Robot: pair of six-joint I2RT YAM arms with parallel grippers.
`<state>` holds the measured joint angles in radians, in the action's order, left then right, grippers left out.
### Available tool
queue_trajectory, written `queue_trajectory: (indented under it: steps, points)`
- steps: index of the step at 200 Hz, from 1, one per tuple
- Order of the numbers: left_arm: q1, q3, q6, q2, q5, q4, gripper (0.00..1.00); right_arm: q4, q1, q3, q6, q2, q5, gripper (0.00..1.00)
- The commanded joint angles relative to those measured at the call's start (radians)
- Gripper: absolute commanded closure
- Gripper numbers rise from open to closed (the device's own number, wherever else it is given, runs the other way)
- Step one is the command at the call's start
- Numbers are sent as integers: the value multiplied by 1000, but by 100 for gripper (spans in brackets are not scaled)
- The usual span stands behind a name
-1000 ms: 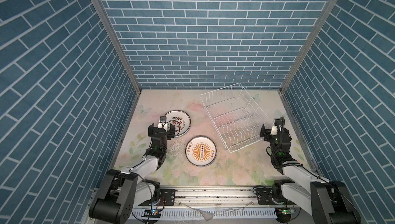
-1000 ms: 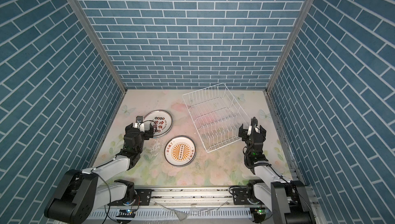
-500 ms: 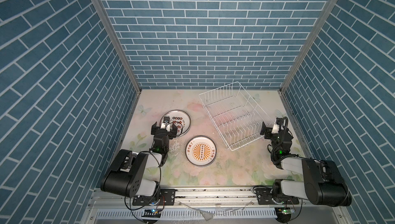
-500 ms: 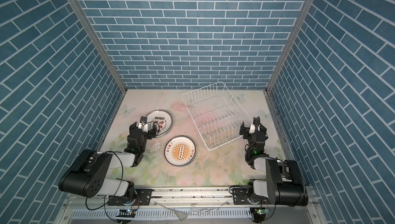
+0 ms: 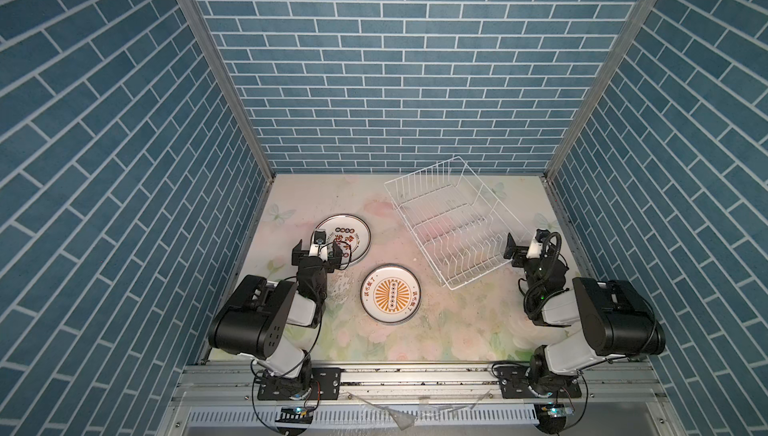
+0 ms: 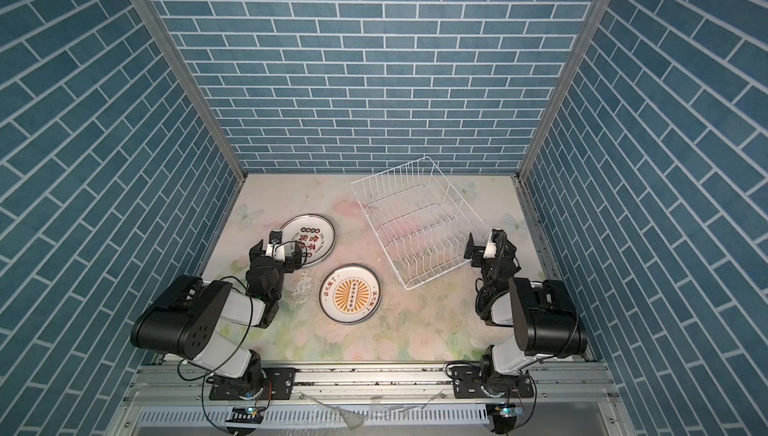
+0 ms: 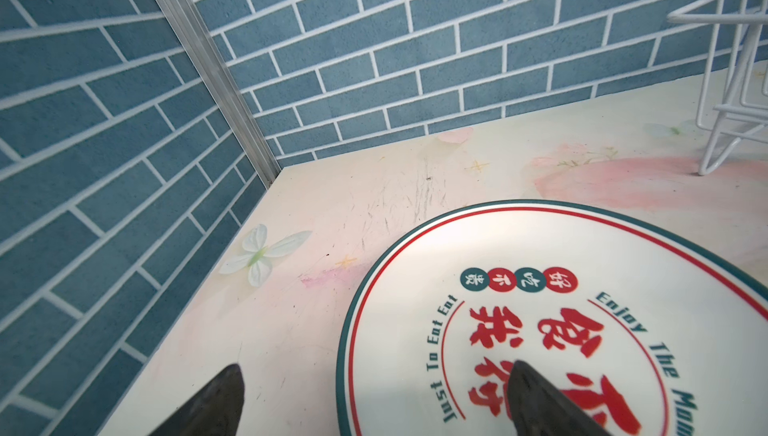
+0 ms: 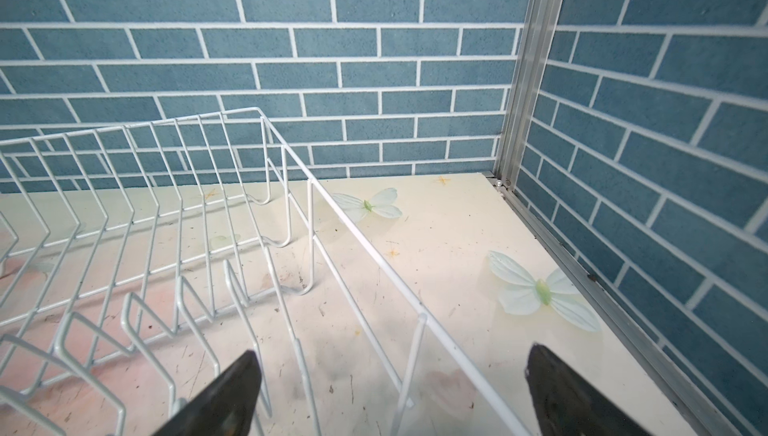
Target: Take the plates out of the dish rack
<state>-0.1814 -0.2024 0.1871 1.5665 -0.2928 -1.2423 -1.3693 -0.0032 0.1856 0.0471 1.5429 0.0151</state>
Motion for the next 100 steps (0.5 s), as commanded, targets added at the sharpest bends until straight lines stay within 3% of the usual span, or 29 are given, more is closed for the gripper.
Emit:
queue_trajectory:
  steps: [1, 57, 100]
  points:
    - [6, 3, -15, -2, 6, -27, 1, 25, -15, -28, -35, 30, -15, 1]
    - [8, -14, -19, -2, -3, 3, 1, 166, -16, 38, -3, 5, 77, 1]
    - [10, -17, -21, -4, -5, 10, 1, 457, -16, 186, 9, -1, 101, 1]
